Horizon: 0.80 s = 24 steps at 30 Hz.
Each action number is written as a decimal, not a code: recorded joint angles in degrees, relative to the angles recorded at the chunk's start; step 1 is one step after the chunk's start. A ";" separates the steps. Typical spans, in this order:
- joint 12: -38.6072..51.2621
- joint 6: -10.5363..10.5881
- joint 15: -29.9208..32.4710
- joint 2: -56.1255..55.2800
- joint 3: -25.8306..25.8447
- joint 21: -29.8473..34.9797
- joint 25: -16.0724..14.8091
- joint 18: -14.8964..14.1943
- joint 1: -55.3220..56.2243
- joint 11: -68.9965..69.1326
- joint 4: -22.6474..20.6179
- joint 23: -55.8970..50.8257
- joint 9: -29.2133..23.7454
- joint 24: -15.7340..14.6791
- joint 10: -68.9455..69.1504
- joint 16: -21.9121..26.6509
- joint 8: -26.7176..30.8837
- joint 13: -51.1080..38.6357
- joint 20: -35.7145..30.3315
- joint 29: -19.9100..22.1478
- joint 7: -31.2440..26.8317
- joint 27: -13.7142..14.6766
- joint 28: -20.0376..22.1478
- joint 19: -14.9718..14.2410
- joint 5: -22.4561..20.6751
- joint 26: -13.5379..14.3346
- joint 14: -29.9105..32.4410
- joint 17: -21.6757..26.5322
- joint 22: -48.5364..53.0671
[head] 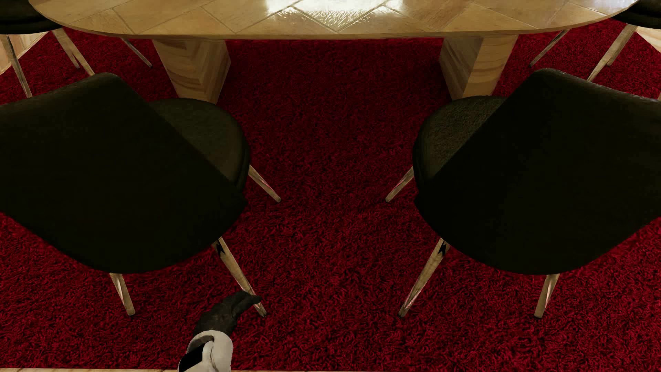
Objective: Head to the table
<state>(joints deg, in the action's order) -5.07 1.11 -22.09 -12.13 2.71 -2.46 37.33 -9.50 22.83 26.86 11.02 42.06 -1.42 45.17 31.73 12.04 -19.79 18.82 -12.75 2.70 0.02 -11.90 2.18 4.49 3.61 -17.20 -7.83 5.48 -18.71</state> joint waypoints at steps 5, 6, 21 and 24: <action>-8.96 1.09 1.72 0.26 -0.36 -1.51 -1.00 4.17 0.00 -3.72 4.55 -3.66 -0.12 -8.02 6.97 -3.28 3.64 -3.30 2.57 3.37 11.66 1.56 -0.43 -1.44 -2.69 -2.72 -7.64 -1.57 -17.97; -10.76 1.24 1.79 0.21 -0.70 -1.28 -1.05 5.32 -2.00 -3.88 3.84 -4.53 0.03 -9.39 4.53 -3.61 4.65 -2.96 2.37 2.73 13.48 3.32 -0.07 -1.77 -2.74 -2.92 -5.40 -0.90 -20.62; 1.60 -1.02 1.85 4.23 -1.73 -1.64 4.09 8.82 -8.37 -3.86 -7.73 0.88 1.76 -12.59 -9.35 -0.50 -3.88 -2.97 -5.60 -1.59 10.10 1.58 5.89 -5.76 6.88 3.09 -4.96 -1.31 -15.39; 1.25 -1.44 0.88 3.37 -1.78 -0.75 3.53 9.69 -7.63 -2.56 -9.20 -1.00 1.75 -13.03 -8.86 -0.89 -3.88 -4.22 -5.56 -0.85 9.78 2.38 6.16 -6.29 8.49 4.56 -5.46 0.21 -10.69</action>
<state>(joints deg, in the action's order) -3.82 -0.34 -21.21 -8.76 0.93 -3.20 40.86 0.19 15.20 24.30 1.82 41.06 0.33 32.14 22.87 11.16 -23.67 14.60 -18.31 1.85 9.81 -9.52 8.34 -1.80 12.10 -12.64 -13.30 5.69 -29.39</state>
